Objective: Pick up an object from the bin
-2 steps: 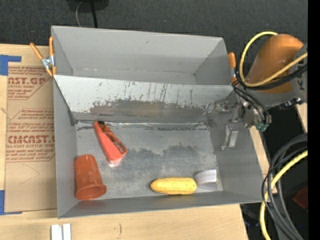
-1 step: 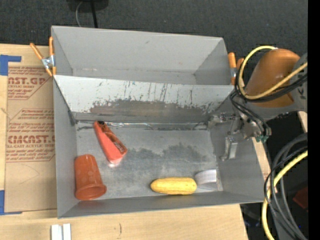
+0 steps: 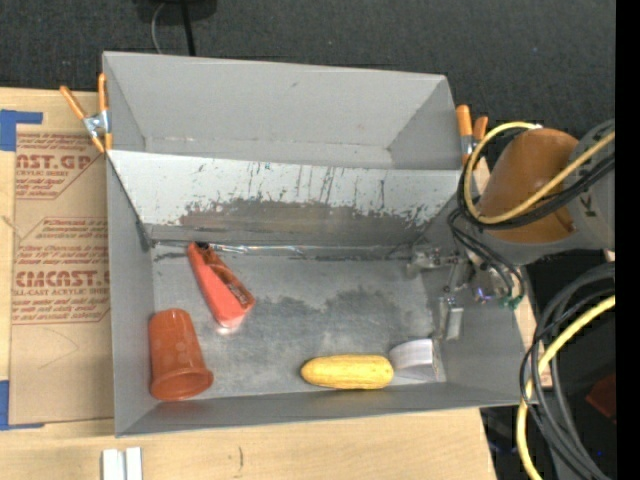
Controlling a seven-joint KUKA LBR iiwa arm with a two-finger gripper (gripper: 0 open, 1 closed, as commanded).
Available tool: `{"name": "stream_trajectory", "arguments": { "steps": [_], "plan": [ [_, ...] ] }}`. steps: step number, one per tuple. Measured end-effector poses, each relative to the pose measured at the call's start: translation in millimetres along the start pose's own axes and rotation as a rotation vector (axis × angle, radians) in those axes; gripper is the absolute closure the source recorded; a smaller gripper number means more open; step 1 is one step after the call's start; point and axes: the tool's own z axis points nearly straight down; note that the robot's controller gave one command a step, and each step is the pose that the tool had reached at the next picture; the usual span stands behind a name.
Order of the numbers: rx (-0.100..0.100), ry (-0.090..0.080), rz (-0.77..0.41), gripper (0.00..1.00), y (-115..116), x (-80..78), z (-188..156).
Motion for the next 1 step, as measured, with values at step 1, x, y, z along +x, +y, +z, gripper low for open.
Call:
{"name": "stream_trajectory", "arguments": {
  "steps": [1],
  "plan": [
    [0.001,-0.005,0.041,0.0,-2.6,32.2,15.0]
  ]
}}
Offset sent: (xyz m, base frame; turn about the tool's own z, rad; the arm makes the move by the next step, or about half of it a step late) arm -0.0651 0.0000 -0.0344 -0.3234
